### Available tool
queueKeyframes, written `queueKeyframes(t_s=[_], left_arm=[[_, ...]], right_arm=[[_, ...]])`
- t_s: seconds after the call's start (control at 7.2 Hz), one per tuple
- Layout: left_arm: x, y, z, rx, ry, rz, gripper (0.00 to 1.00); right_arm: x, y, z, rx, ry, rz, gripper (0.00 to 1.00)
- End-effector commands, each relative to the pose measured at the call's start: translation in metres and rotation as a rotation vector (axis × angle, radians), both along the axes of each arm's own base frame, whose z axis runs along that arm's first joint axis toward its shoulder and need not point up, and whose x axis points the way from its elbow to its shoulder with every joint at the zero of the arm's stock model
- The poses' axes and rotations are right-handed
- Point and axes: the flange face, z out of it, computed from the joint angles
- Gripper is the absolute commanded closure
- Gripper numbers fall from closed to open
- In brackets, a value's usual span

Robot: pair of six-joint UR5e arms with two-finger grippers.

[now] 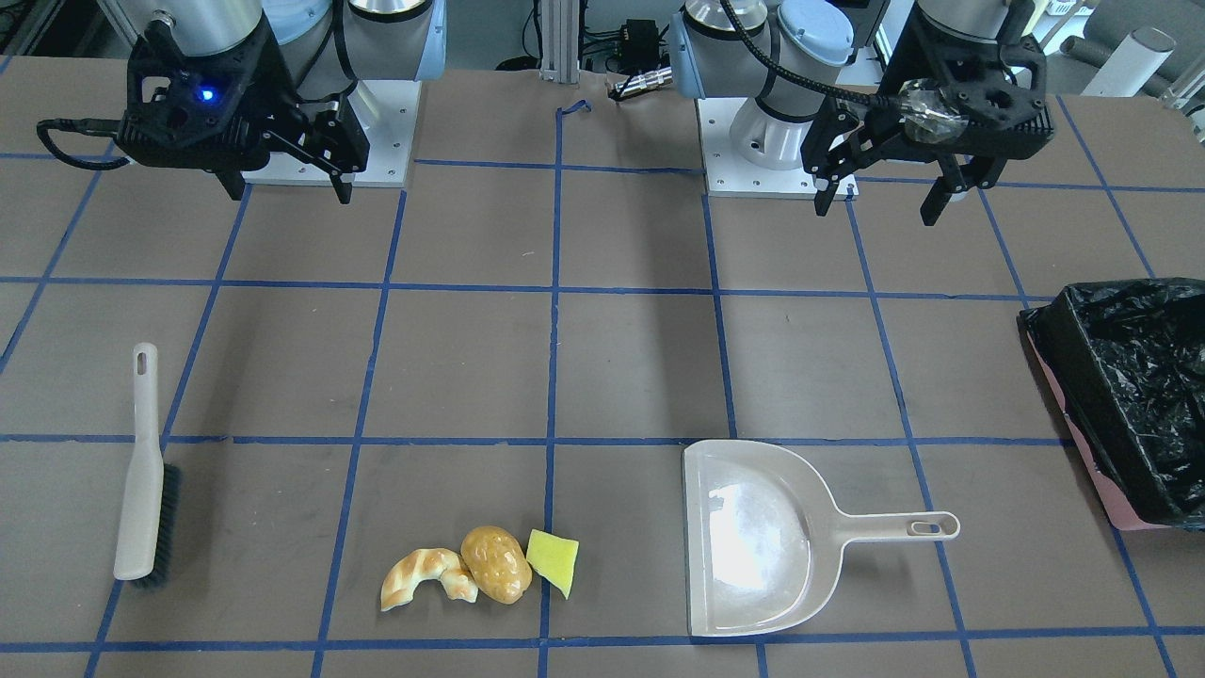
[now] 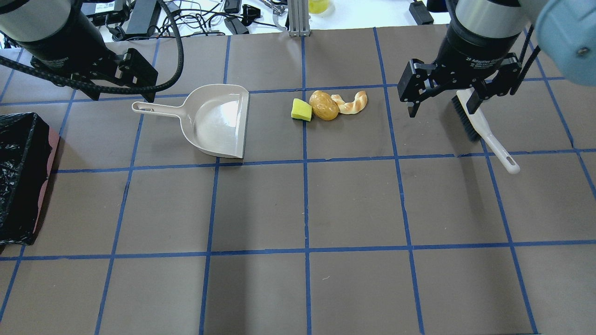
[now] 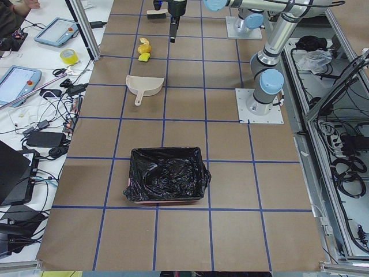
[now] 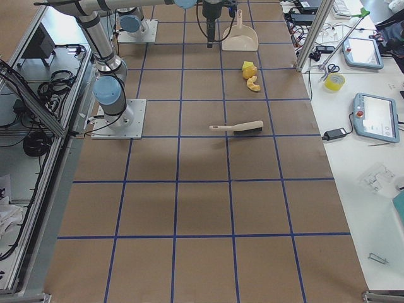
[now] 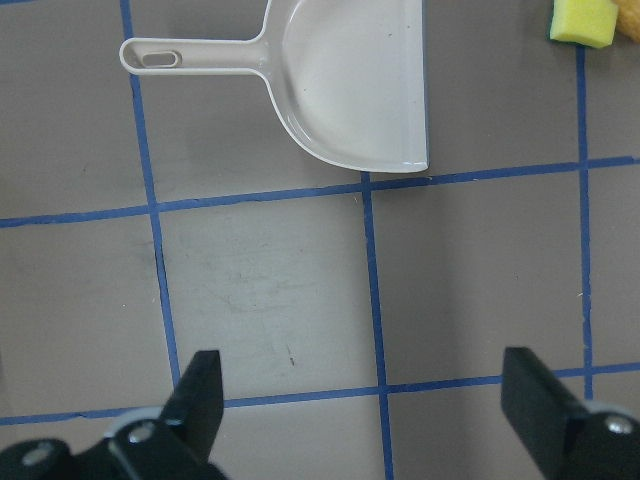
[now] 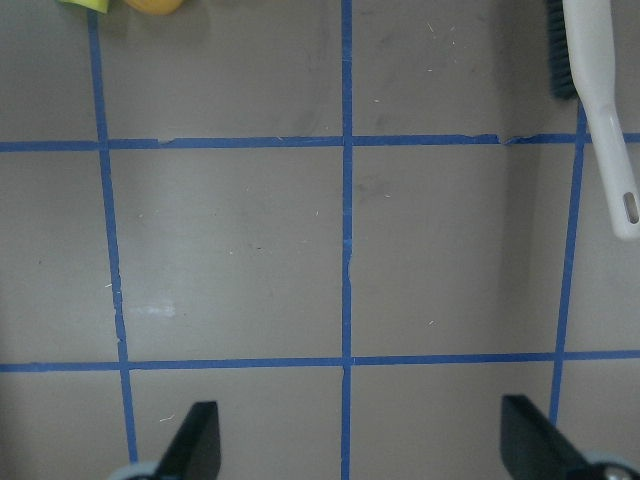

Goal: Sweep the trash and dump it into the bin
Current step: 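Move the left gripper to the dustpan handle while the right reaches the brush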

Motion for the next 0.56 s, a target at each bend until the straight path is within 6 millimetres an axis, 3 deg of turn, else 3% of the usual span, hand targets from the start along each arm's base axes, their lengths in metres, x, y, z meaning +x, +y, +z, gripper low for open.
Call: queueKeyframes(t_s=[0.0, 0.14, 0.28, 0.42], left_arm=[[0.001, 0.003, 0.002, -0.01, -0.012, -0.05, 0.0], [0.003, 0.0, -0.001, -0.016, -0.011, -0.04, 0.0], [0.014, -0.017, -0.017, -0.051, -0.015, -0.081, 0.0], [0.021, -0.028, -0.03, -0.084, -0.046, -0.233, 0.0]], right_arm=[[-0.001, -0.001, 0.001, -0.009, -0.001, 0.002, 0.0], [0.0, -0.003, 0.0, -0.012, -0.006, 0.008, 0.0], [-0.005, -0.005, -0.001, -0.012, -0.004, 0.02, 0.0], [-0.031, -0.012, -0.015, 0.018, -0.012, -0.017, 0.0]])
